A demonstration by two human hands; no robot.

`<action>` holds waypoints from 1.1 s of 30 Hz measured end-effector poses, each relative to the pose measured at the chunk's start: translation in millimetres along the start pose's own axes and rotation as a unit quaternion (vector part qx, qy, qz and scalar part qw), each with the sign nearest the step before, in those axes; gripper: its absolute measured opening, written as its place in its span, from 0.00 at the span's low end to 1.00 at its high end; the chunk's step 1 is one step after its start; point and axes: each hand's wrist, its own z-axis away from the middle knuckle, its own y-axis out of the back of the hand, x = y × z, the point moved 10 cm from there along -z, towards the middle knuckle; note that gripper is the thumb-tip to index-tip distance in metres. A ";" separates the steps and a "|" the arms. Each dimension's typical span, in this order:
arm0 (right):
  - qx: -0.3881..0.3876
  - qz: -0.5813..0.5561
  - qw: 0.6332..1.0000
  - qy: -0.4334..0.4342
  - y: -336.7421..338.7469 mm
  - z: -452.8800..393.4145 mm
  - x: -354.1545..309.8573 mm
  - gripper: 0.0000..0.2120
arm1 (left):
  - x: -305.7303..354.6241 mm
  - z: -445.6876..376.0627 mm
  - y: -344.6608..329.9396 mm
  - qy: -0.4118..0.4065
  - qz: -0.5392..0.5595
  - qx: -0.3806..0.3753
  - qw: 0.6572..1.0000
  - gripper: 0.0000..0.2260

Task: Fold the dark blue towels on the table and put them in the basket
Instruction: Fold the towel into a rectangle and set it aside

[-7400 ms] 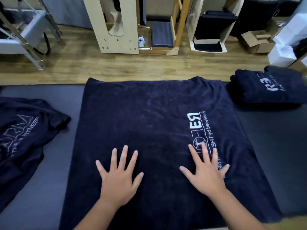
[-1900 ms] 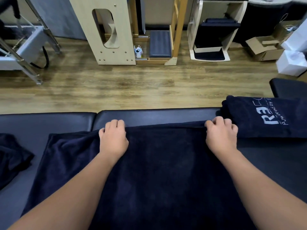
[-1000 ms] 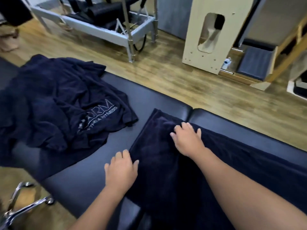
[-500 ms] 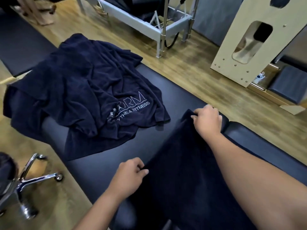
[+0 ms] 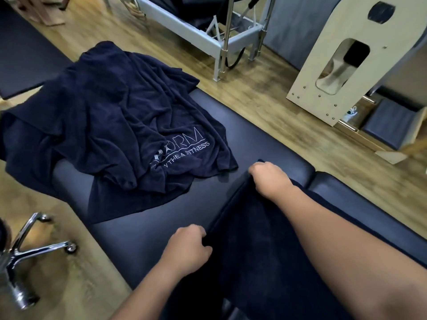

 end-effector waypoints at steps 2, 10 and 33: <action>0.005 0.015 1.000 -0.005 9.5 4.4 4.4 0.12 | 11.6 1.9 -2.5 -0.034 0.018 -0.018 0.999 0.07; 0.034 -0.012 0.999 -0.028 21.0 51.5 82.0 0.21 | 90.1 41.9 -25.9 -0.128 0.118 -0.110 0.979 0.10; 0.125 -0.125 0.967 -0.182 -72.1 392.2 373.0 0.21 | 356.1 221.9 -331.1 -0.216 0.016 -0.236 0.947 0.15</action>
